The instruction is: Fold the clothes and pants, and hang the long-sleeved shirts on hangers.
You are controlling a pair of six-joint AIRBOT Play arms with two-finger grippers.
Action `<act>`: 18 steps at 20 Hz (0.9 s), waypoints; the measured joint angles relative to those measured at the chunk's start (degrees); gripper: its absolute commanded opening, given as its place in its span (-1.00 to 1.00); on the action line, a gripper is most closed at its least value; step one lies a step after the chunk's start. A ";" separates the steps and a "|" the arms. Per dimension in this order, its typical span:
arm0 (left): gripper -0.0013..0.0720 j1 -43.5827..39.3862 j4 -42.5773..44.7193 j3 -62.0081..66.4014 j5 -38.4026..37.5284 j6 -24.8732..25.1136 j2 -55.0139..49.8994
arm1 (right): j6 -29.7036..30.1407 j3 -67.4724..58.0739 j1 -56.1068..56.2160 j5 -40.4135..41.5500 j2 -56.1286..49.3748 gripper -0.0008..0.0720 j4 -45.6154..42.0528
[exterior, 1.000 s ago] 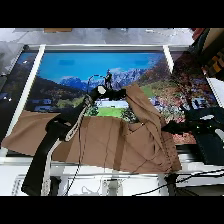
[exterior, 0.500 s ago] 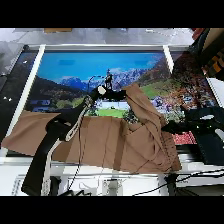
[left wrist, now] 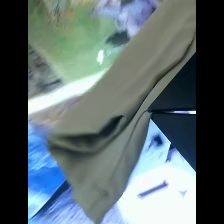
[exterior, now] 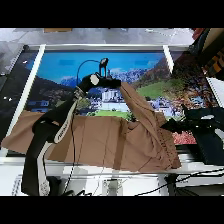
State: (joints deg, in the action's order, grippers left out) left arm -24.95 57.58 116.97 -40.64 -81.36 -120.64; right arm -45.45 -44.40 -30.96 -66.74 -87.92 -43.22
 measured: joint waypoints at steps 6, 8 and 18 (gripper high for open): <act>-0.93 3.08 14.67 0.00 0.52 0.52 9.75 | 0.28 -0.02 0.00 -0.39 0.72 -0.88 4.92; -0.93 5.31 18.32 0.00 0.52 0.59 12.76 | 0.28 -0.02 0.00 0.39 2.12 -0.88 5.70; -0.93 22.97 24.24 0.00 -2.56 0.61 22.62 | -3.10 -2.16 0.74 12.35 8.35 -0.89 9.27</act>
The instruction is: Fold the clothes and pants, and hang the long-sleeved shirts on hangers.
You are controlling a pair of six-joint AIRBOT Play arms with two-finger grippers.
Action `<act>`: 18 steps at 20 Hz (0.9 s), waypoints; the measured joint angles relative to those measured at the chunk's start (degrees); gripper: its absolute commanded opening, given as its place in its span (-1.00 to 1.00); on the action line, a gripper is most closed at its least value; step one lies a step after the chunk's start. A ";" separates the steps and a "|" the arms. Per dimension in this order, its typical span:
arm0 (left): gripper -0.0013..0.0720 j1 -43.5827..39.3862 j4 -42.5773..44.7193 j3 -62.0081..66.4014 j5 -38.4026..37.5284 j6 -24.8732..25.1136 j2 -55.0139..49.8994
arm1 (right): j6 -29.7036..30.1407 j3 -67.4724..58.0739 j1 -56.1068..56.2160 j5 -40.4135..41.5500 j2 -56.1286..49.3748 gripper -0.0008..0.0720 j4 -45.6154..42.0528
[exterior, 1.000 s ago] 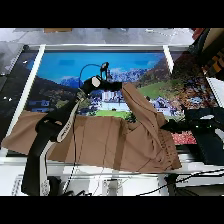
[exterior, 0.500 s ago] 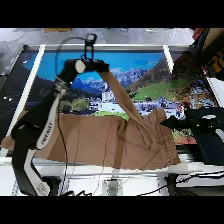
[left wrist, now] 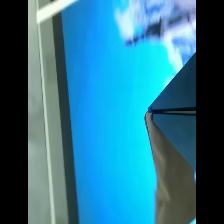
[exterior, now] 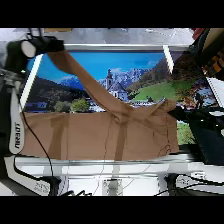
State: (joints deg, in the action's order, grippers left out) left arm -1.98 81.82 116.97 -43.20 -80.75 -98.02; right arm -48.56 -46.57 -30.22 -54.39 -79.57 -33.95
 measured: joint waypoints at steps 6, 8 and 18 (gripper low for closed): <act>-0.93 8.57 2.71 -0.07 -6.38 0.00 0.94 | -0.66 -3.43 2.95 5.97 0.28 -0.88 1.01; -0.93 10.43 3.85 -0.07 -7.19 -0.02 1.16 | -1.22 -3.76 3.34 8.37 0.28 -0.89 1.07; -0.93 12.68 6.40 -3.21 -16.46 0.22 1.27 | -1.73 -4.09 3.76 12.66 0.28 -0.88 0.79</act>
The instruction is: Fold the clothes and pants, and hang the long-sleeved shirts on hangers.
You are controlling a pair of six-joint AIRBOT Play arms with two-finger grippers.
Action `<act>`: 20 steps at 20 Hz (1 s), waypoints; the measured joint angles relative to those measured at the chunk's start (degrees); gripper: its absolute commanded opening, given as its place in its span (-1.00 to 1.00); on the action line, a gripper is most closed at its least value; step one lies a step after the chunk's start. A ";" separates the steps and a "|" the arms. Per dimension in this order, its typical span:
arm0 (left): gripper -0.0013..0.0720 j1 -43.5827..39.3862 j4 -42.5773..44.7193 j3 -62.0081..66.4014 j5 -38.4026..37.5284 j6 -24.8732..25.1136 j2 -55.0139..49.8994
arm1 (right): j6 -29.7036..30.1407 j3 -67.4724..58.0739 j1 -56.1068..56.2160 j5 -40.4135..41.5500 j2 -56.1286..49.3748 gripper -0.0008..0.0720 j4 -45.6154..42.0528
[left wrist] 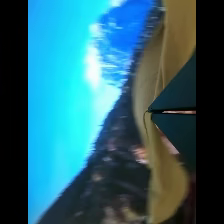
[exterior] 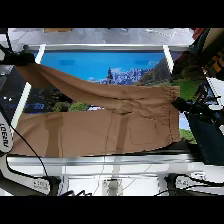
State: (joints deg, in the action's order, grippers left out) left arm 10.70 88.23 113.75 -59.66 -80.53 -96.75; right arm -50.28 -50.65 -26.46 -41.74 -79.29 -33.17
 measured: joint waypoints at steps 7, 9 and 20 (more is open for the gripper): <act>-0.94 -0.31 0.13 -0.85 -11.65 6.36 7.23 | -0.02 0.00 0.02 0.33 0.00 -0.88 -2.03; -0.94 -0.20 0.24 -0.96 -16.02 8.92 11.15 | -0.02 0.00 0.02 0.33 0.00 -0.88 -3.17; -0.93 0.04 2.58 -3.32 -23.71 23.06 7.56 | 0.00 0.00 0.04 -0.61 0.00 -0.88 -6.03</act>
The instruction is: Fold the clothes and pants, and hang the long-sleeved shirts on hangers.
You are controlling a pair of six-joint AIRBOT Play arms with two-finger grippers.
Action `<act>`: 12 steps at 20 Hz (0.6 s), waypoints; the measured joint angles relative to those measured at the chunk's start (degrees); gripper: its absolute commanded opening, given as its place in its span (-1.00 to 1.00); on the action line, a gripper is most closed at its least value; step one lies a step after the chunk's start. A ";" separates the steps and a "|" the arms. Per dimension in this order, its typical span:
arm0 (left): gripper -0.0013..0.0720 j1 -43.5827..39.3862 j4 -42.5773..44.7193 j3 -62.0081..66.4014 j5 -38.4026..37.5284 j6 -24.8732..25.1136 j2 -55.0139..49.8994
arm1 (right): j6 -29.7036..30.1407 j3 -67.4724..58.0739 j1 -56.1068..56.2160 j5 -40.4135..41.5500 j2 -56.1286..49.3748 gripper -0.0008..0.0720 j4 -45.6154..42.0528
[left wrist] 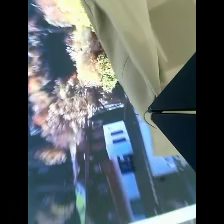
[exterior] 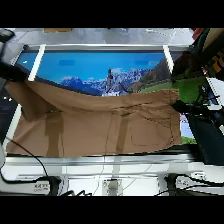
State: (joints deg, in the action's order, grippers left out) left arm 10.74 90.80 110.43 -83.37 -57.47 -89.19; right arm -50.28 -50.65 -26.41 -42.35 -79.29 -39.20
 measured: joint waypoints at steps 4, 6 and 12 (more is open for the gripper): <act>-0.93 -0.33 0.07 -0.61 11.41 0.90 -12.13 | 0.00 0.00 0.00 -0.04 0.00 -0.88 -0.17; -0.93 -0.59 0.15 -0.72 17.77 1.07 -16.28 | 0.00 0.00 0.00 -0.17 0.00 -0.88 -0.26; 0.84 -1.14 0.22 -0.79 39.32 1.36 -20.44 | 0.00 0.00 0.00 -0.74 0.00 -0.88 -0.31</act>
State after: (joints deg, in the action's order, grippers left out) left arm 9.61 91.02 109.65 -44.05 -56.12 -109.62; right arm -50.28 -50.65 -26.41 -43.09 -79.29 -39.51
